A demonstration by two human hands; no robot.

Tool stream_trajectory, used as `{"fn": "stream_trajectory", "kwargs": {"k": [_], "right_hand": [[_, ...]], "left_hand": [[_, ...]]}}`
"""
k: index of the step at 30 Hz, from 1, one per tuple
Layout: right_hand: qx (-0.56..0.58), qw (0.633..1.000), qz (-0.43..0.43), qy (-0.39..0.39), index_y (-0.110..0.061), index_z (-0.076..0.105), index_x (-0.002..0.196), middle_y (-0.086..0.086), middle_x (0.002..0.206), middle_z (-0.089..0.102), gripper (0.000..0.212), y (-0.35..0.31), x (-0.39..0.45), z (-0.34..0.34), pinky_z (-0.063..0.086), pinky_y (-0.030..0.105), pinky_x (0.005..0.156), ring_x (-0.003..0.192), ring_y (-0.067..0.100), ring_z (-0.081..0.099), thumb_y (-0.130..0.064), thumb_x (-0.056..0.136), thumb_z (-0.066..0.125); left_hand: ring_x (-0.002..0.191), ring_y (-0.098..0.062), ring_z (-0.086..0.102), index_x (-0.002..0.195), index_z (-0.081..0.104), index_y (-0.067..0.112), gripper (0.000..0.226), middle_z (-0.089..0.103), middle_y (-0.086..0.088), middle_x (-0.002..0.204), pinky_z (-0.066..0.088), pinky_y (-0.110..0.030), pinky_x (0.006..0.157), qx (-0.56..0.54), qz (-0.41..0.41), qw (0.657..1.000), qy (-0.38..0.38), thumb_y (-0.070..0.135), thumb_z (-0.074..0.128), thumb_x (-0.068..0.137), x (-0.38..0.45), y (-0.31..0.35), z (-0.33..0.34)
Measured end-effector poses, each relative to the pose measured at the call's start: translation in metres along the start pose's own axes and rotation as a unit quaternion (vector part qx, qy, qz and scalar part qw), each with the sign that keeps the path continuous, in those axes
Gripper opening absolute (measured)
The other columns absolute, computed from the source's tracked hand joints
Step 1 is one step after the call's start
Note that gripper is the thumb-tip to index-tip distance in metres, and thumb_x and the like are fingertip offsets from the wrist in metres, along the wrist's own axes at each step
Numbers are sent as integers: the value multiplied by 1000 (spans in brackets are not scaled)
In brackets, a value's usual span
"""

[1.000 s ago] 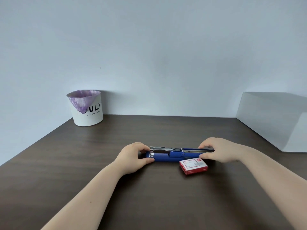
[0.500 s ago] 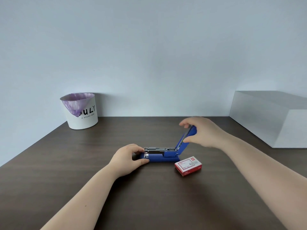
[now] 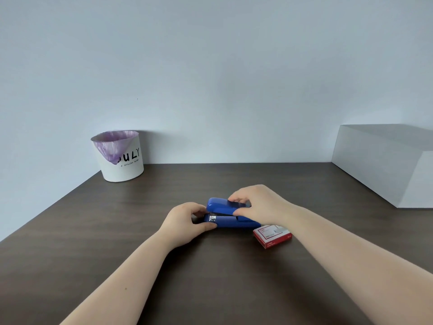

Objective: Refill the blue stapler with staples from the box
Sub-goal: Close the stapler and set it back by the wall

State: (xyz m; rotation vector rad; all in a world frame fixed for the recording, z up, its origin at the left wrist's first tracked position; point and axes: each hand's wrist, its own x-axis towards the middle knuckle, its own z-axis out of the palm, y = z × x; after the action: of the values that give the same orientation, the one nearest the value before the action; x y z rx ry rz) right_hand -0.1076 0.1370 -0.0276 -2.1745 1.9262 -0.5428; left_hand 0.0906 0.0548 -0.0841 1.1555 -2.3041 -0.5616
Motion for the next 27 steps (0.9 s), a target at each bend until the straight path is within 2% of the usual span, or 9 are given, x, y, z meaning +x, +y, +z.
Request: {"fn": "stream_trajectory", "kwargs": {"k": [5, 9, 14, 19, 24, 27], "right_hand": [[-49, 998, 31, -32, -24, 60, 122, -7, 123, 65, 37, 15, -6, -8, 47, 34, 97, 111, 13, 58, -38, 87, 58], [-66, 994, 69, -46, -21, 64, 113, -3, 110, 68, 34, 26, -11, -10, 50, 33, 86, 95, 16, 60, -40, 87, 58], [-104, 989, 101, 0, -17, 69, 96, 1, 94, 70, 31, 34, -6, -9, 54, 38, 76, 86, 21, 62, -43, 85, 56], [-96, 979, 172, 54, -16, 65, 92, 3, 93, 67, 26, 64, -4, -14, 48, 32, 67, 85, 24, 61, -39, 83, 56], [-71, 954, 262, 127, -13, 60, 92, 5, 88, 61, 21, 124, -16, -30, 42, 29, 64, 80, 26, 57, -31, 84, 51], [-65, 937, 299, 168, -13, 55, 84, 4, 82, 57, 17, 160, -24, -41, 42, 30, 61, 75, 26, 54, -29, 85, 49]], "left_hand": [[95, -7, 57, 108, 66, 28, 41, 66, 10, 104, 41, -21, 82, -1, -10, 1000, 0, 43, 72, 71, 0, 1, 1], [90, -8, 57, 101, 66, 25, 33, 62, 10, 94, 40, -20, 79, 5, -17, 1000, 20, 40, 72, 72, 3, 6, 4], [83, -14, 60, 97, 61, 23, 32, 63, 7, 86, 48, -27, 78, 34, -46, 998, 36, 38, 73, 71, 17, 19, 7], [83, -21, 57, 80, 54, 21, 15, 59, 4, 80, 45, -31, 73, 80, -70, 993, 46, 33, 63, 80, 42, 33, 18], [82, -21, 56, 73, 55, 22, 17, 61, 2, 82, 44, -30, 72, 91, -75, 993, 14, 36, 57, 82, 80, 64, 44], [85, -22, 58, 71, 52, 24, 18, 61, 2, 83, 47, -32, 76, 85, -64, 994, -11, 37, 56, 82, 103, 87, 64]]}}
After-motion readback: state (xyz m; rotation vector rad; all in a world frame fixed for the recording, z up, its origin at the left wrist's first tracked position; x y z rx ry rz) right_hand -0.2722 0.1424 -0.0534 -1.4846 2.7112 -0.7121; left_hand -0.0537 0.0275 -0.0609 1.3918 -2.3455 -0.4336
